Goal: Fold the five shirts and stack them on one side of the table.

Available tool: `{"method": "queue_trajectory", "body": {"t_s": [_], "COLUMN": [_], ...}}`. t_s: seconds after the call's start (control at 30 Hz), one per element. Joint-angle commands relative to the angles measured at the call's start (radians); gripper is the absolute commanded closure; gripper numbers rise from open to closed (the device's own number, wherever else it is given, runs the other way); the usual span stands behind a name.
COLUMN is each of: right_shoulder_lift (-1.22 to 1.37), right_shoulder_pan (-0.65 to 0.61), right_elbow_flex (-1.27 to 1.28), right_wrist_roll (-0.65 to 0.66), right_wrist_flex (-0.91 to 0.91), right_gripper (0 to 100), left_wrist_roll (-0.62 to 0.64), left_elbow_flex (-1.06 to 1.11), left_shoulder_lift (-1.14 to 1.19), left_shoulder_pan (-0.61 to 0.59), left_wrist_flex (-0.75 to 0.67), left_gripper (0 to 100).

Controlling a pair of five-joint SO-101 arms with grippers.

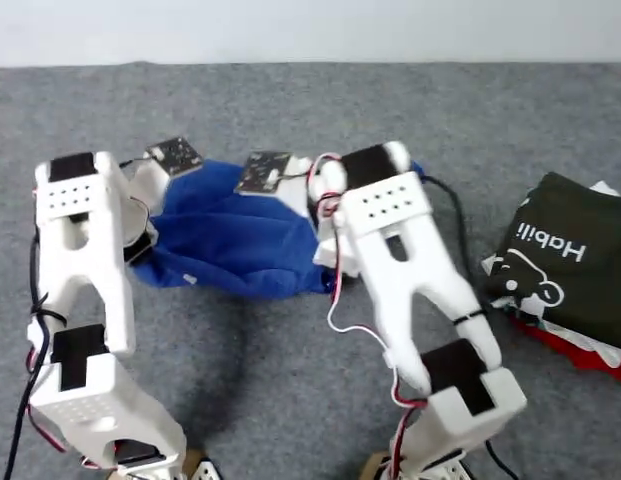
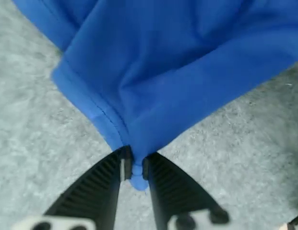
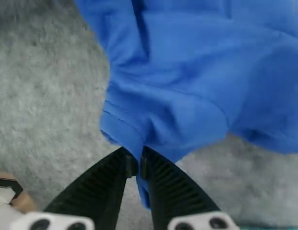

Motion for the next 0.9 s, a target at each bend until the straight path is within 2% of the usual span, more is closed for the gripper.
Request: {"method": "queue_trajectory", "body": {"t_s": [0.0, 0.1, 0.2, 0.27, 0.5, 0.87], "right_shoulder_lift": [0.031, 0.059, 0.067, 0.067, 0.067, 0.058], "right_shoulder_pan": [-0.035, -0.035, -0.005, 0.030, 0.088, 0.102], "right_elbow_flex": [-0.005, -0.005, -0.005, -0.002, 0.002, 0.207], "right_wrist_roll": [-0.017, -0.031, -0.112, -0.152, -0.118, -0.118], "right_wrist_flex": [-0.033, -0.021, 0.018, 0.028, 0.151, 0.150], "right_gripper": [98.6, 94.4, 81.9, 77.6, 77.8, 77.5], "left_wrist_roll": [-0.003, -0.003, -0.003, -0.003, -0.003, -0.003], "left_elbow_flex": [0.045, 0.064, 0.064, 0.064, 0.065, 0.065], "left_shoulder_lift": [-0.028, -0.028, -0.028, -0.028, -0.028, -0.028], "left_shoulder_pan": [-0.005, -0.005, -0.005, -0.005, -0.006, -0.006], "left_wrist_flex": [-0.058, -0.075, -0.074, -0.074, -0.091, -0.110], "left_gripper": [99, 99, 99, 99, 99, 99]}}
